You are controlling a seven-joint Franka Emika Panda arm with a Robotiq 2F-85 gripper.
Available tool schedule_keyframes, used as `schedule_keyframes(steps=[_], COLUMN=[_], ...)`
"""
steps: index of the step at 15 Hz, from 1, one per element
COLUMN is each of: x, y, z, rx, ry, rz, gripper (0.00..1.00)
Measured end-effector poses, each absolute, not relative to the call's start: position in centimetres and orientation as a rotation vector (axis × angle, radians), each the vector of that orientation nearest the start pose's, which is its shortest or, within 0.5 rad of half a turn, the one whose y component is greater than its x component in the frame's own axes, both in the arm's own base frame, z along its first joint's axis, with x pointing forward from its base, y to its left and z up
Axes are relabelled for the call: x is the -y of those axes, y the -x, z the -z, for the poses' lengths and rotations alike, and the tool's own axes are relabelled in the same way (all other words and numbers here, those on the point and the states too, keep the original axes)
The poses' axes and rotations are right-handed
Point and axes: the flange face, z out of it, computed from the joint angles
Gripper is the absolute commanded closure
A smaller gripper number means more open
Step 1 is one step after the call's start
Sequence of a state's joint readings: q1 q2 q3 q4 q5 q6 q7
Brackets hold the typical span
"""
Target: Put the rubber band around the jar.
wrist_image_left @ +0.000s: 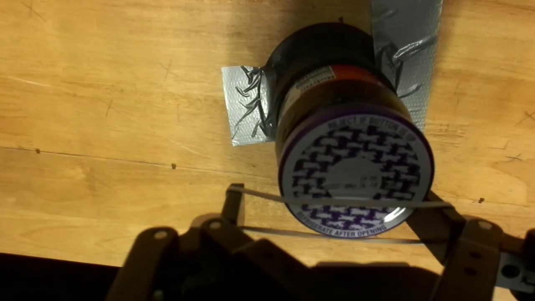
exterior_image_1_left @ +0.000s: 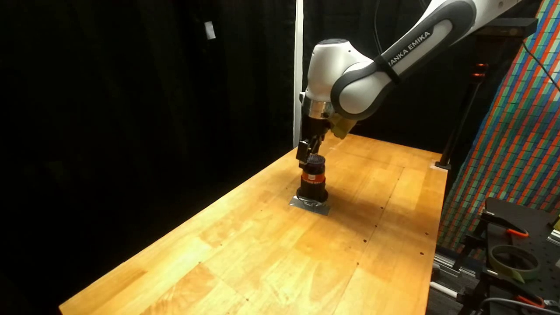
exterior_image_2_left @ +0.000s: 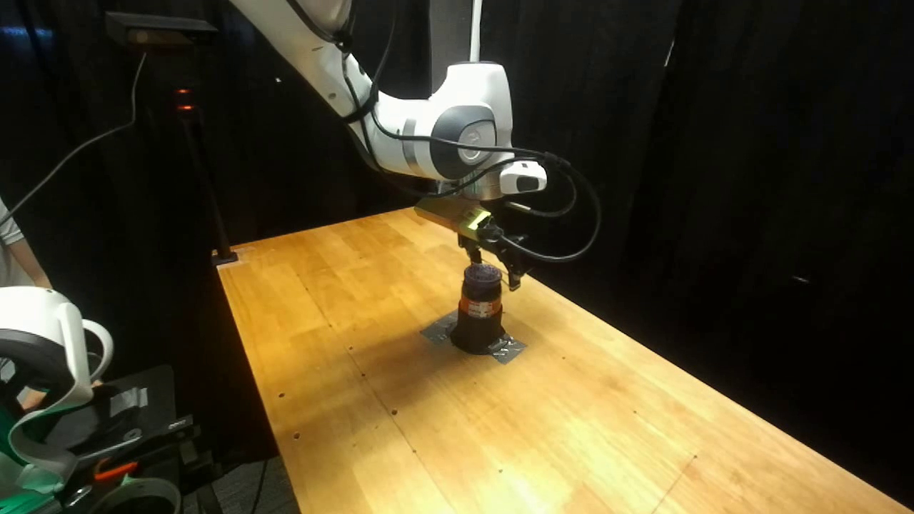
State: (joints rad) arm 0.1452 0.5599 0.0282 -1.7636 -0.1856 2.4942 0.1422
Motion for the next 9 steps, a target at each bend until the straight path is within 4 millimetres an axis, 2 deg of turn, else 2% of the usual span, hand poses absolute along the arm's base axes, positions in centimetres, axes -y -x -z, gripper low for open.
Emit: schedule_keyframes(steps=[6, 9], x=[-11.54, -11.48], y=[-67.00, -66.68], z=[-25.62, -25.33], rx=[0.256, 0.233], ry=[3.191, 3.191], rz=[0.310, 0.256], gripper=[0.00, 0.00])
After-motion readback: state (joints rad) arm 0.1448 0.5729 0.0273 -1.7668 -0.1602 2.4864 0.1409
